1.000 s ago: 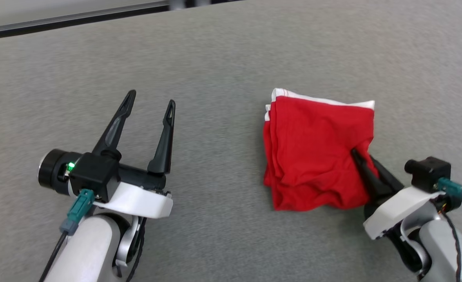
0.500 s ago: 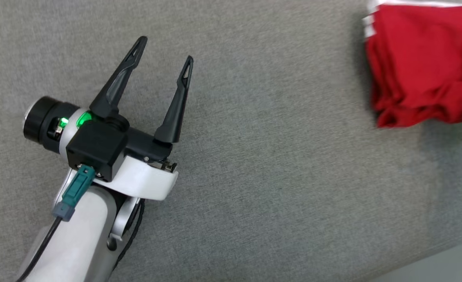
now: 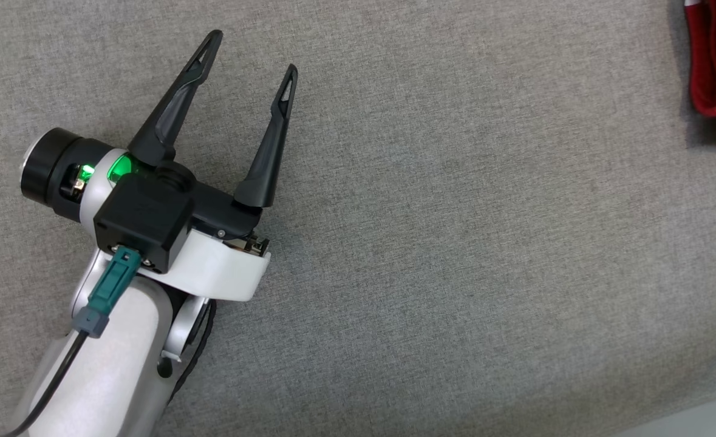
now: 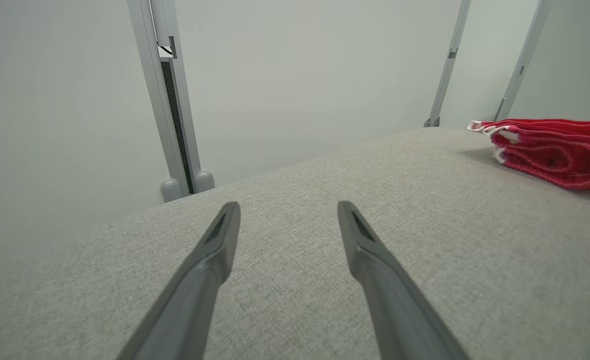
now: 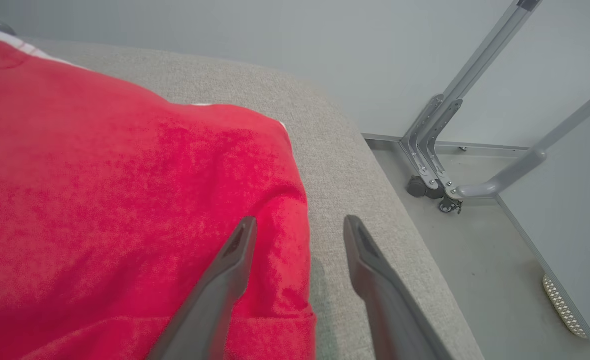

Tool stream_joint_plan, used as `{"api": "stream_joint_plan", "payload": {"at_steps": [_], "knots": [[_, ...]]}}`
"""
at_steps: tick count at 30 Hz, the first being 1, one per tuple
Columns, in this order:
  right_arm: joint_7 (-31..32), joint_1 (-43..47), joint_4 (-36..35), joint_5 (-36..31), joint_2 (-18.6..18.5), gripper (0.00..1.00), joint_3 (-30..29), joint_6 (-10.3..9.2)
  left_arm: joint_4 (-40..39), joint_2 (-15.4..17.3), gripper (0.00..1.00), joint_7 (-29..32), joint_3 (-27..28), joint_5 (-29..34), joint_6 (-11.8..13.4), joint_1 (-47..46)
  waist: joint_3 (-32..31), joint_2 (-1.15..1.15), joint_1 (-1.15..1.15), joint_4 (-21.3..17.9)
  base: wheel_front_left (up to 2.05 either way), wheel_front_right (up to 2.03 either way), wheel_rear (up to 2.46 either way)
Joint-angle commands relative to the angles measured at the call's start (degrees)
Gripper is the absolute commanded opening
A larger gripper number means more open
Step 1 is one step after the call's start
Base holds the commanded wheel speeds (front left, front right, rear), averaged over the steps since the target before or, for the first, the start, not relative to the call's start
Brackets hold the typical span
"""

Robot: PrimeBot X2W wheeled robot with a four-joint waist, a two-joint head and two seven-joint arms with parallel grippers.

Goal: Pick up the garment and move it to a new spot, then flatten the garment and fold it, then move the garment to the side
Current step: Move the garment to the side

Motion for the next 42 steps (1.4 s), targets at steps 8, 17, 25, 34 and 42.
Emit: {"api": "stream_joint_plan", "payload": {"at_steps": [8, 17, 25, 34, 42], "knots": [[-1.59, 2.35, 0.56, -0.84, 3.82, 1.00, -6.21, -0.12, 2.15, 0.48, 1.00, -1.08, 0.78, -1.13, 1.13, 2.24, -4.58, 0.00, 0.00, -1.42, 0.00, 0.00, 0.00], [-1.57, 19.76, -16.36, -6.97, 13.39, 1.00, -20.98, -0.11, 5.47, 0.15, 1.00, -3.17, 2.76, -4.40, 3.18, 8.58, -13.11, 0.00, 0.00, -2.68, 0.00, 0.00, 0.00], [-1.58, 31.22, -31.09, -14.27, 21.92, 1.00, -22.68, -0.11, 6.34, 0.21, 1.00, -4.66, 5.88, -6.93, 6.04, 14.07, -18.28, 0.00, 0.00, -2.33, 0.00, 0.00, 0.00], [-0.99, 36.74, -39.82, -19.07, 25.43, 1.00, -20.45, -0.11, 7.82, -1.28, 1.00, -6.68, 7.11, -9.15, 7.81, 18.08, -21.99, 0.00, 0.00, 3.34, 0.00, 0.00, 0.00], [3.19, 42.78, -45.23, -22.08, 27.33, 1.00, -21.62, -0.07, 12.45, -2.66, 1.00, -9.23, 8.39, -11.80, 8.10, 21.73, -26.92, 0.00, 0.00, 10.12, 0.00, 0.00, 0.00]]}}
